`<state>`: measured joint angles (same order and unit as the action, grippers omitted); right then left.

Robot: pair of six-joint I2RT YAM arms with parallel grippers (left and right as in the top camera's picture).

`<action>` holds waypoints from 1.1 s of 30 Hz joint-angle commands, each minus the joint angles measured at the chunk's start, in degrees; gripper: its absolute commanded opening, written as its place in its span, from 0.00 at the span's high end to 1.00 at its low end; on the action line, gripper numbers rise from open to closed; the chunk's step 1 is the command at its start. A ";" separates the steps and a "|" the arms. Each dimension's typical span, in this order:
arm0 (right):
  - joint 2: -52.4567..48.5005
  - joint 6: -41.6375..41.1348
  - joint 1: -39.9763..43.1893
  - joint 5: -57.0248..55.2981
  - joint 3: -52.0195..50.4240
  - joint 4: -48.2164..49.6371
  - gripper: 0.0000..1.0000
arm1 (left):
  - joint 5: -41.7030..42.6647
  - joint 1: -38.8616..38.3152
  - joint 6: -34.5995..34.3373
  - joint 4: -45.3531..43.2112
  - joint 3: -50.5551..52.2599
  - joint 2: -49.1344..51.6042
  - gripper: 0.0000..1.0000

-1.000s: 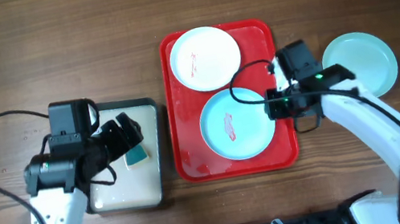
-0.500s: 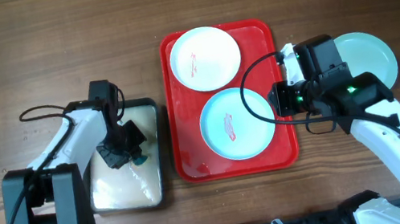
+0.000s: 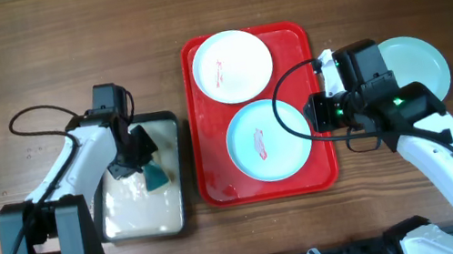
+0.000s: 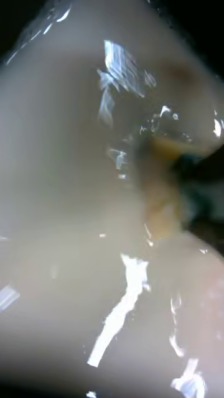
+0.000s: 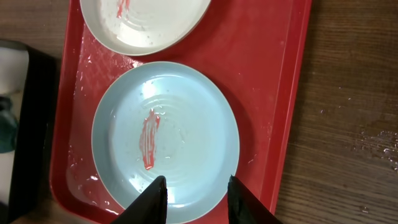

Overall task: Clean dirty plates on tray and stack at the side
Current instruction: 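Grasp the sponge again with the left gripper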

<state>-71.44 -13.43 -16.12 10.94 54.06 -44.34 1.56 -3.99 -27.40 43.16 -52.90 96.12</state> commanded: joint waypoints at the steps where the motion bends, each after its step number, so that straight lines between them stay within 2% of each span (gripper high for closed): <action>1: 0.39 -0.72 0.11 0.70 0.79 0.04 0.68 | 0.72 0.42 3.93 0.61 0.35 0.76 0.96; 2: 0.39 -0.74 0.11 0.70 0.79 -0.09 0.68 | 0.66 0.42 4.79 2.54 -1.51 0.37 0.96; 3: 0.39 -0.72 0.11 0.70 0.79 -0.17 0.68 | 0.46 0.42 4.79 5.03 -4.07 -0.33 0.89; 5: 0.39 -0.72 0.11 0.70 0.79 -0.31 0.68 | 0.55 0.42 4.70 9.73 -8.66 -1.44 0.70; 6: 0.39 -0.72 0.11 0.70 0.79 -0.33 0.68 | 0.98 0.42 4.68 13.09 -11.67 -2.03 0.52; 7: 0.39 -0.74 0.11 0.70 0.79 -0.33 0.68 | 1.68 0.42 4.70 15.17 -13.31 -2.43 0.41; 8: 0.39 -0.70 0.11 0.70 0.79 -0.33 0.68 | 2.80 0.42 4.63 17.81 -14.88 -3.04 0.35; 9: 0.39 -0.72 0.11 0.68 0.79 -0.33 0.68 | 3.93 0.42 4.44 19.43 -14.91 -3.61 0.34; 12: 0.39 -0.72 0.11 0.68 0.79 -0.33 0.68 | 4.61 -0.66 2.99 20.46 -11.50 -3.43 0.45; 13: 0.39 -0.72 0.11 0.70 0.79 -0.37 0.67 | 4.61 -1.42 1.75 18.29 -8.00 -3.43 0.52; 16: 0.39 -4.66 0.11 0.68 0.79 -2.38 0.67 | 4.87 -2.75 -0.28 7.85 2.69 -3.43 0.55; 17: 0.39 -4.61 0.11 0.66 0.79 -2.91 0.67 | 4.85 -2.95 -0.31 4.55 5.29 -3.43 0.62; 18: 0.39 -4.59 0.11 0.66 0.79 -3.13 0.67 | 4.83 -2.93 -0.31 3.06 6.54 -3.43 0.87; 19: 0.39 -4.57 0.11 0.52 0.79 -3.19 0.67 | 4.81 -2.91 -0.31 2.78 6.71 -3.43 0.96; 22: 0.39 -4.57 0.11 -2.36 0.79 -3.32 0.67 | 4.81 -2.93 -0.26 4.26 4.98 -3.56 0.96; 25: -0.35 -4.57 0.11 -3.30 0.79 -3.28 0.66 | 2.78 -2.93 -0.02 10.47 -1.27 -3.67 0.96; 26: -0.57 -4.59 0.11 -3.28 0.76 -3.34 0.66 | 1.64 -2.93 0.00 12.20 -3.06 -3.76 0.80; 27: -0.76 -4.57 0.11 -3.28 0.76 -3.50 0.66 | 0.92 -2.93 0.09 14.40 -4.92 -3.78 0.58; 28: -0.90 -4.59 0.11 -3.30 0.76 -3.58 0.66 | 0.94 -2.93 0.15 15.43 -5.66 -3.78 0.51; 31: -1.01 -4.59 0.11 -3.30 0.76 -3.63 0.66 | 0.92 -2.93 0.15 16.04 -4.81 -3.76 0.48; 33: -1.01 -4.59 0.11 -3.30 0.76 -3.74 0.66 | 0.90 -2.93 0.15 13.77 -2.51 -3.74 0.61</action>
<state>-71.79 -17.32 -16.08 8.69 54.06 -47.83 3.44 -6.70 -27.31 58.63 -57.69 92.75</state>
